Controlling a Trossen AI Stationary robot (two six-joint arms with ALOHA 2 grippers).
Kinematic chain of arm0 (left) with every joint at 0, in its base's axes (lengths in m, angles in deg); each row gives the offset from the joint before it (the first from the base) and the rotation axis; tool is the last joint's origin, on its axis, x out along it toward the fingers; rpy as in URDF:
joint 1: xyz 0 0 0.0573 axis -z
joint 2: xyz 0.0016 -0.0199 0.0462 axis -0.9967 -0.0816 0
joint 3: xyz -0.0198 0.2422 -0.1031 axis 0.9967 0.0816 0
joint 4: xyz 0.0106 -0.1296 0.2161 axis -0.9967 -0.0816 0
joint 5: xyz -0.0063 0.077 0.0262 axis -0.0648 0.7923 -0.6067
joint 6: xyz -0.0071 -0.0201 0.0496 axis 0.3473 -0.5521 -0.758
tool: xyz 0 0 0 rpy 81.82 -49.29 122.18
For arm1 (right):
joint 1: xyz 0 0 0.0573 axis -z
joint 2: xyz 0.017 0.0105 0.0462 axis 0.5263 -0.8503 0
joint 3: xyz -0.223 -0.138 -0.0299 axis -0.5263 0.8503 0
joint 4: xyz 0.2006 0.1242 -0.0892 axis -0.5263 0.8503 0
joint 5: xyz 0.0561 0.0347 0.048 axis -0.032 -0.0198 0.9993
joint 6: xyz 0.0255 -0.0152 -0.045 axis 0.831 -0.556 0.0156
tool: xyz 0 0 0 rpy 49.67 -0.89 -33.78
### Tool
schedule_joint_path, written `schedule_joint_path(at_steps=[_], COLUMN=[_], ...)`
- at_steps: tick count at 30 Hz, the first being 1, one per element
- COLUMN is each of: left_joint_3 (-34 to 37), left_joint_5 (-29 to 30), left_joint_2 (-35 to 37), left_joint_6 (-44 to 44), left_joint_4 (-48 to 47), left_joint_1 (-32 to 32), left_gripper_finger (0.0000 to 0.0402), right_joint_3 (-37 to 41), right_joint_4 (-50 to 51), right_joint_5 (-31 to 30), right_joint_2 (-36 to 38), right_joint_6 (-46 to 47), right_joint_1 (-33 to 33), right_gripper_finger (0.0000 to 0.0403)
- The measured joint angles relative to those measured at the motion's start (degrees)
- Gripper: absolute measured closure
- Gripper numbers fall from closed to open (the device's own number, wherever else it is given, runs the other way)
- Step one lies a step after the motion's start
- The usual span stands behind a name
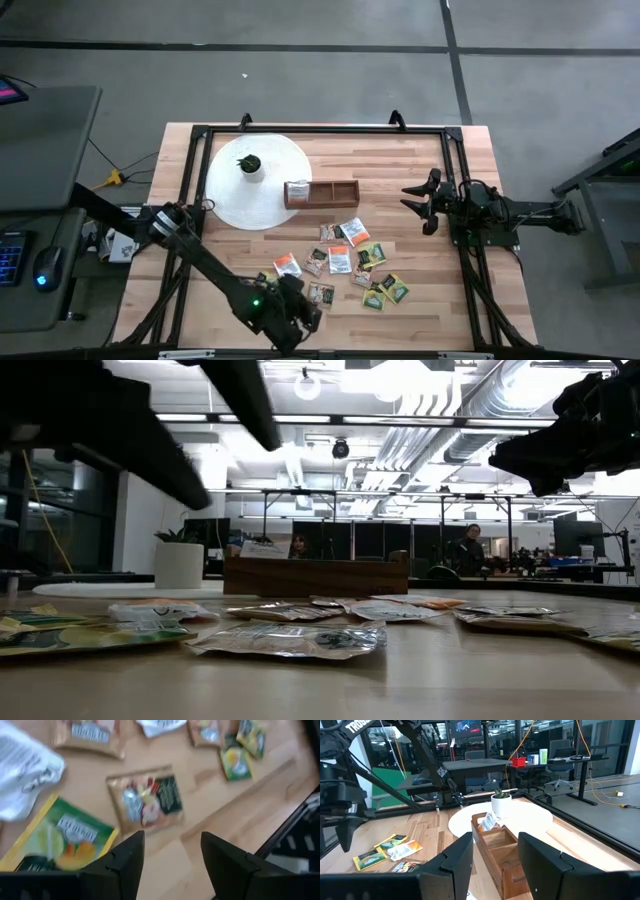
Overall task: Pick & Place Tea
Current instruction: Put the yellow tea bag into the middle section of the wooden organizer
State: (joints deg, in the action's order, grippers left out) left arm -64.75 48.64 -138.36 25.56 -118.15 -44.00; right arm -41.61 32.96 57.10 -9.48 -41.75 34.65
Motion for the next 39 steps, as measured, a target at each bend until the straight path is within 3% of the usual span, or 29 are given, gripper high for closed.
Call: schedule_joint_path(at_steps=[10,16,20,26,30,36,39], left_joint_3=[0.0,0.0,0.0,0.0,0.2,6.5,12.3], left_joint_5=[-4.9,-10.5,-10.6,-15.5,-17.0,-18.7,-21.1], left_joint_2=[0.0,1.5,4.3,7.7,7.8,8.3,10.3], left_joint_6=[2.0,-2.9,-18.3,-55.3,-73.0,-84.6,-85.5], left_joint_4=[-6.7,-19.8,-25.0,-31.2,-35.2,-29.8,-24.5], left_joint_1=[0.8,1.4,1.5,1.5,1.6,0.7,0.7], left_gripper_finger=[0.0208,0.0208,0.0208,0.0208,0.0208,0.0208,0.0208], right_joint_3=[0.0,0.0,0.0,0.0,0.0,0.0,0.0], right_joint_4=[0.0,0.0,0.0,0.0,0.0,0.0,0.0], right_joint_5=[0.0,0.0,0.0,0.0,0.0,0.0,0.0], right_joint_2=[0.0,0.0,0.0,0.0,0.0,0.0,0.0], right_joint_6=[0.0,0.0,0.0,0.0,0.0,0.0,0.0], right_joint_1=[0.0,0.0,0.0,0.0,0.0,0.0,0.0], right_gripper_finger=[0.0250,0.0250,0.0250,0.0250,0.0250,0.0250,0.0250])
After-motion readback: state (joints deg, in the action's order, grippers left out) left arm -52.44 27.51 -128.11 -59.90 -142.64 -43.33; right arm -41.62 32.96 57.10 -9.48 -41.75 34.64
